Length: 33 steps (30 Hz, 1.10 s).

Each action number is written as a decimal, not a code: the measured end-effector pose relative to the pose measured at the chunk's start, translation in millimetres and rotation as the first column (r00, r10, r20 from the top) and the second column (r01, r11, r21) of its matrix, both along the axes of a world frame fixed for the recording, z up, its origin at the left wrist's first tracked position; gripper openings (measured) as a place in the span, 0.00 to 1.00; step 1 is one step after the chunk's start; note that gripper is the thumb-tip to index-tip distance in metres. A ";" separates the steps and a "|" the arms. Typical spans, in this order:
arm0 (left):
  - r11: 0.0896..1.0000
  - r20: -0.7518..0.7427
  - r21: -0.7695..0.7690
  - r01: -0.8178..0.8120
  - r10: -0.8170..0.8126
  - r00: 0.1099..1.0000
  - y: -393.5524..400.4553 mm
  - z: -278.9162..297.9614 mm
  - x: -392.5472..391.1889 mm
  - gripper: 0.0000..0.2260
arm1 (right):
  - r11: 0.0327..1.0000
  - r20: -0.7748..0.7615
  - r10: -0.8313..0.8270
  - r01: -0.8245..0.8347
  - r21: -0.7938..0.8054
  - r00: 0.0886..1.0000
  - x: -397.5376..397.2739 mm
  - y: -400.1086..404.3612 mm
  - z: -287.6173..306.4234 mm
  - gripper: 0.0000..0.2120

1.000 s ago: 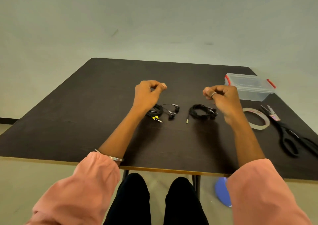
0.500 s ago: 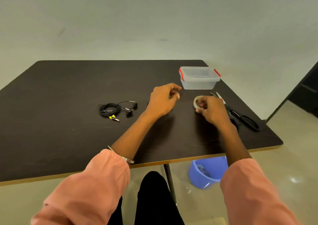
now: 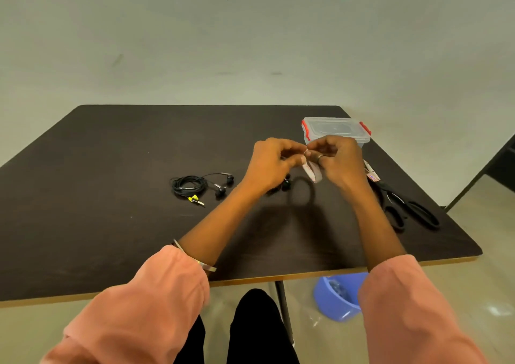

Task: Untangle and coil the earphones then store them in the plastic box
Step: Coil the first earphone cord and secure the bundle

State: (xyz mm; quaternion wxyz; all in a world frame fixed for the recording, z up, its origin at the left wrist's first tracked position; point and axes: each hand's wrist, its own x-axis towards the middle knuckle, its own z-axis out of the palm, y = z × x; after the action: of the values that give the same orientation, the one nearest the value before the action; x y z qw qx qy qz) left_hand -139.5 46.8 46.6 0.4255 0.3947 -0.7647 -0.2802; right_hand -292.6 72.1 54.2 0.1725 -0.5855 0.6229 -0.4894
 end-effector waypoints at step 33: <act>0.934 0.136 0.047 -0.355 0.346 0.928 -101.3 -40.6 139.0 0.01 | 0.886 -0.356 0.463 -0.440 0.147 0.812 133.8 -115.7 -26.2 0.29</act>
State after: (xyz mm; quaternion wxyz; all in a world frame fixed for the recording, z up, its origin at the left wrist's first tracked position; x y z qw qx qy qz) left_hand -0.5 -54.5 6.1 0.4056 0.5564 -0.6968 -0.2010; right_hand -158.8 -43.5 28.0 0.1763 -0.7947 0.5014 -0.2931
